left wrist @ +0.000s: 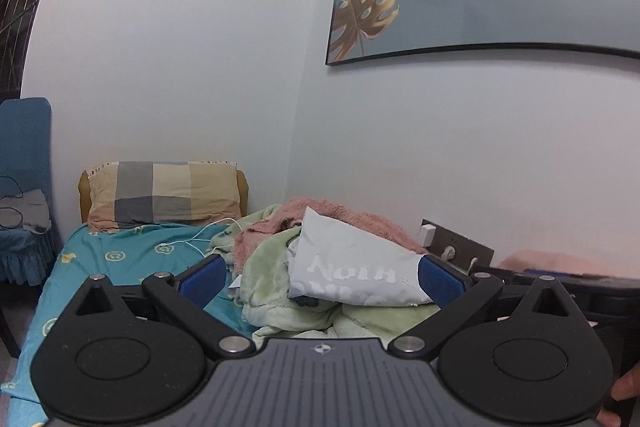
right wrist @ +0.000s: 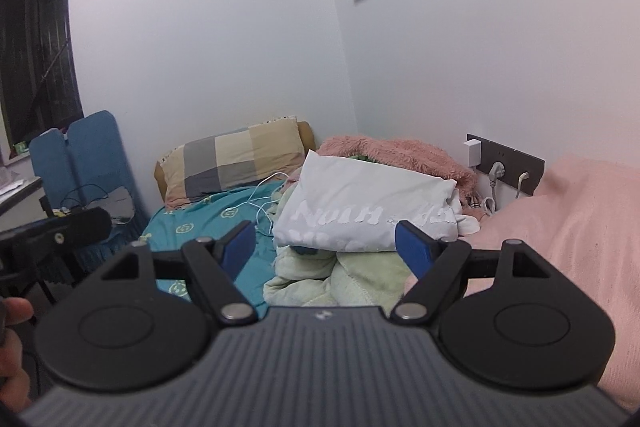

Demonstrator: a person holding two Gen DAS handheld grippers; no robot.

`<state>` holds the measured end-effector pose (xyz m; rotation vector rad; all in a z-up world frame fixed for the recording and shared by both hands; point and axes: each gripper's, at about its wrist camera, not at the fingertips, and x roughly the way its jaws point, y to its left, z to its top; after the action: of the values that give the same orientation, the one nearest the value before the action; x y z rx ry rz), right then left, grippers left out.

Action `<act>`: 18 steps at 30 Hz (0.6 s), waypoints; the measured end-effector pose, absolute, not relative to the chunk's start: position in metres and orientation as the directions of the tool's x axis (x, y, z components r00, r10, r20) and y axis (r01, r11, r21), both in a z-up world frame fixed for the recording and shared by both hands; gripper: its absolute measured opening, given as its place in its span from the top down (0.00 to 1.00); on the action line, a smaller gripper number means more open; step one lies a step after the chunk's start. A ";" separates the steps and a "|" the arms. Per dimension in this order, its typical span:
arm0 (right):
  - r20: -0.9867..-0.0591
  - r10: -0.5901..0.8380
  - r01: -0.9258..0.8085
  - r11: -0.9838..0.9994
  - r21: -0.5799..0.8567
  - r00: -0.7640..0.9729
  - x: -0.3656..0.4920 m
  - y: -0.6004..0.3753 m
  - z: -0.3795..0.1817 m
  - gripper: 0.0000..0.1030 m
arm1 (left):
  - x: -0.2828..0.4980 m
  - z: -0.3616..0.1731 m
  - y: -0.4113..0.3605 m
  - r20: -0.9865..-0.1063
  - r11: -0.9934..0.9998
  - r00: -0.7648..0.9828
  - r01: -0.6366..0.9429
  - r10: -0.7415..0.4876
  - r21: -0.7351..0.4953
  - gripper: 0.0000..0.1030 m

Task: Fold clothes
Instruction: 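Open both tools to release the T-shirt and pull back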

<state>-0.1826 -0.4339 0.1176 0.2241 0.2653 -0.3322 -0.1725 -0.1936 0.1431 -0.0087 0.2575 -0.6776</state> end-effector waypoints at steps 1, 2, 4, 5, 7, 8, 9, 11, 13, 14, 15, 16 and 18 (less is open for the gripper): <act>-0.290 -0.295 0.351 0.921 0.166 0.910 -0.182 -0.432 0.117 0.23 | -0.172 0.140 -0.195 -0.239 0.782 0.750 0.618 -0.617 -0.082 0.00; -0.289 -0.299 0.354 0.921 0.161 0.909 -0.181 -0.431 0.116 0.23 | -0.172 0.136 -0.196 -0.244 0.784 0.751 0.616 -0.613 -0.072 0.00; -0.287 -0.311 0.363 0.920 0.150 0.906 -0.181 -0.428 0.114 0.23 | -0.170 0.128 -0.197 -0.260 0.785 0.749 0.616 -0.609 -0.063 0.00; -0.284 -0.318 0.368 0.919 0.141 0.905 -0.181 -0.426 0.113 0.23 | -0.168 0.124 -0.198 -0.268 0.785 0.748 0.616 -0.608 -0.060 0.00; -0.279 -0.327 0.372 0.919 0.127 0.903 -0.181 -0.423 0.112 0.23 | -0.164 0.117 -0.199 -0.284 0.788 0.747 0.613 -0.602 -0.059 0.00; -0.279 -0.329 0.374 0.919 0.124 0.902 -0.180 -0.422 0.112 0.23 | -0.162 0.113 -0.200 -0.292 0.790 0.746 0.610 -0.598 -0.059 0.00; -0.281 -0.330 0.375 0.919 0.122 0.901 -0.179 -0.422 0.111 0.23 | -0.161 0.110 -0.201 -0.298 0.790 0.745 0.610 -0.597 -0.059 0.00; -0.284 -0.333 0.378 0.918 0.119 0.899 -0.179 -0.422 0.110 0.23 | -0.159 0.107 -0.201 -0.303 0.788 0.741 0.612 -0.599 -0.060 0.00; -0.286 -0.336 0.381 0.918 0.116 0.897 -0.178 -0.422 0.109 0.23 | -0.160 0.106 -0.201 -0.300 0.789 0.744 0.612 -0.597 -0.052 0.00; -0.287 -0.338 0.382 0.917 0.114 0.897 -0.179 -0.421 0.108 0.23 | -0.160 0.105 -0.201 -0.299 0.791 0.747 0.610 -0.594 -0.047 0.00; -0.287 -0.339 0.383 0.917 0.112 0.896 -0.179 -0.421 0.108 0.23 | -0.161 0.105 -0.201 -0.298 0.792 0.748 0.610 -0.593 -0.043 0.00; -0.288 -0.341 0.384 0.917 0.110 0.895 -0.179 -0.421 0.108 0.23 | -0.161 0.105 -0.201 -0.298 0.791 0.748 0.611 -0.593 -0.042 0.00; -0.285 -0.345 0.387 0.916 0.106 0.894 -0.179 -0.420 0.108 0.23 | -0.161 0.104 -0.202 -0.299 0.789 0.746 0.613 -0.595 -0.039 0.00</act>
<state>-0.1793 -0.4203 0.1080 0.1616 0.2651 -0.3817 -0.1611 -0.2016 0.1040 0.0627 0.3055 -0.6610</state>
